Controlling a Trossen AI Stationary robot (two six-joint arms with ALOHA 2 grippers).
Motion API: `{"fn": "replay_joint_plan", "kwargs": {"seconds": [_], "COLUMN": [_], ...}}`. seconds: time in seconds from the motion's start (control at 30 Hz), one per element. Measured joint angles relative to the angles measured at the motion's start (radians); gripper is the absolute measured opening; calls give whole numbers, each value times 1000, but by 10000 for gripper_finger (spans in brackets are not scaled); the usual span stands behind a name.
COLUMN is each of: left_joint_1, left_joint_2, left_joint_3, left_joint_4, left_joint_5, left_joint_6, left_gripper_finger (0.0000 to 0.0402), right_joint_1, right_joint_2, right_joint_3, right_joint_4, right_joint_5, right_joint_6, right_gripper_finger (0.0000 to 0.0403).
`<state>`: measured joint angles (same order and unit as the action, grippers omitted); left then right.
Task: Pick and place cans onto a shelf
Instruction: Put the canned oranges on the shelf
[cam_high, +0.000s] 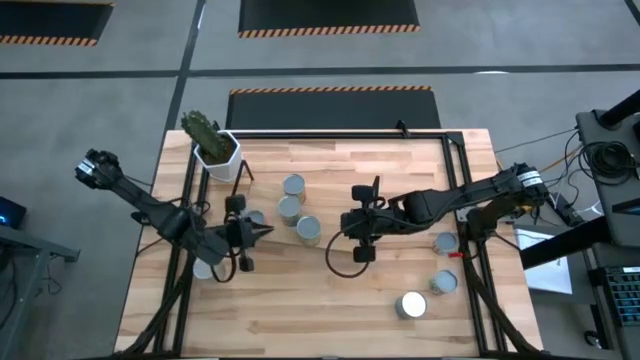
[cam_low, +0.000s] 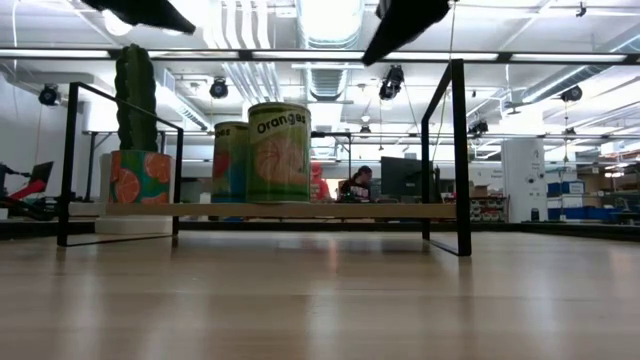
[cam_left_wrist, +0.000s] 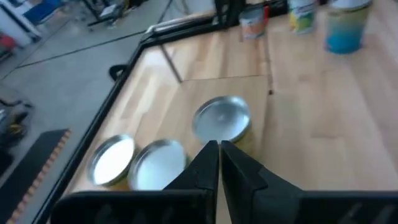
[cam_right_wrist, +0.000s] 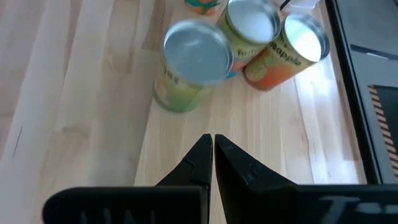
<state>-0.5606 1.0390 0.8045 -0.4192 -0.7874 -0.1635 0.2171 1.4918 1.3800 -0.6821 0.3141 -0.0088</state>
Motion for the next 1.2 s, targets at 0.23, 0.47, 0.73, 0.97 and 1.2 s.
{"fn": "replay_joint_plan", "kwargs": {"seconds": [0.23, 0.47, 0.73, 0.97, 1.2], "left_joint_1": [0, 1, 2, 2, 2], "left_joint_2": [-39, -37, -37, -37, -37], "left_joint_3": [-33, -33, -33, -33, -32], "left_joint_4": [-11, -18, -19, -19, -18], "left_joint_5": [-78, -88, -94, -94, -94], "left_joint_6": [31, 76, 84, 84, 84], "left_gripper_finger": [0, 0, 0, 0, 0], "right_joint_1": [-35, -71, -73, -74, -72], "right_joint_2": [83, 190, 294, 358, 378], "right_joint_3": [3, 32, 86, 154, 180], "right_joint_4": [95, 94, 97, 113, 203], "right_joint_5": [-5, -45, -89, -141, -192], "right_joint_6": [-39, -45, -82, -114, -160], "right_gripper_finger": [9, 9, 9, 9, 9]}}
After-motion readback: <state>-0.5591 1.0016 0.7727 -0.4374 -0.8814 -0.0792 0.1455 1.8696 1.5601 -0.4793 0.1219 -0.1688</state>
